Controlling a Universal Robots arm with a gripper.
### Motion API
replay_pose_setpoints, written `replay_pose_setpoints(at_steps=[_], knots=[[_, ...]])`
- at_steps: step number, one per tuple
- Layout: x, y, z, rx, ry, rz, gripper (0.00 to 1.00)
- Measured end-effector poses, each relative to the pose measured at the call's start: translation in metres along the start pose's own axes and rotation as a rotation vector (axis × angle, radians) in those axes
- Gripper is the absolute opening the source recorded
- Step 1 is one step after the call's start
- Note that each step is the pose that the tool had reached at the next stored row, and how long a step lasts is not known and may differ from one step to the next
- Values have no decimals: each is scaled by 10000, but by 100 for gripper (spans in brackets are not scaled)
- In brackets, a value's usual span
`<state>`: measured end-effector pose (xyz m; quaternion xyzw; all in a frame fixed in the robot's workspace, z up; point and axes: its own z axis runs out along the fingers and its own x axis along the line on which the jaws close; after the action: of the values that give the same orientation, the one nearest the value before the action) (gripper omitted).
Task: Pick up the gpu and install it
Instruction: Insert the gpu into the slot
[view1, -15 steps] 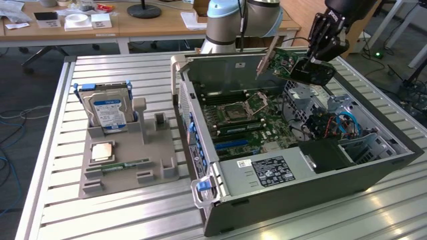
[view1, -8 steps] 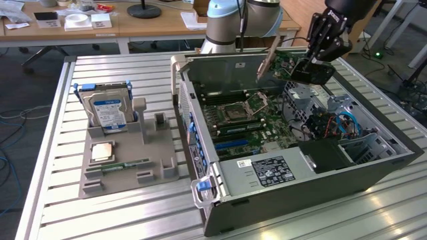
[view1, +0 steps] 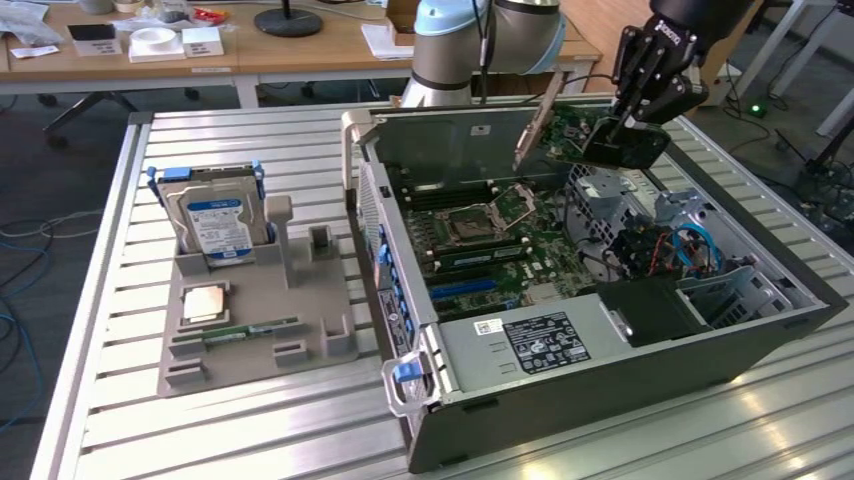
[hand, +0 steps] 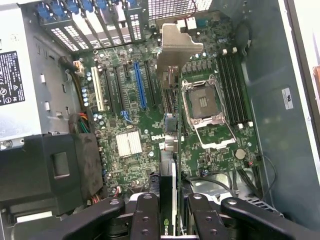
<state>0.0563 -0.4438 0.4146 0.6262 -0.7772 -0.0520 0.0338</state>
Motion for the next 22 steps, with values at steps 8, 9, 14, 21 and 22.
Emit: replay_pose_setpoints(at_steps=[8,9,14,21,22], knots=[[0,0,1,0,-2,0,26],[0,0,1,0,-2,0,26],[0,0,1,-1,11,-107,26],[0,0,2,-10,99,-815,26],[0,0,2,-12,114,-938,26]])
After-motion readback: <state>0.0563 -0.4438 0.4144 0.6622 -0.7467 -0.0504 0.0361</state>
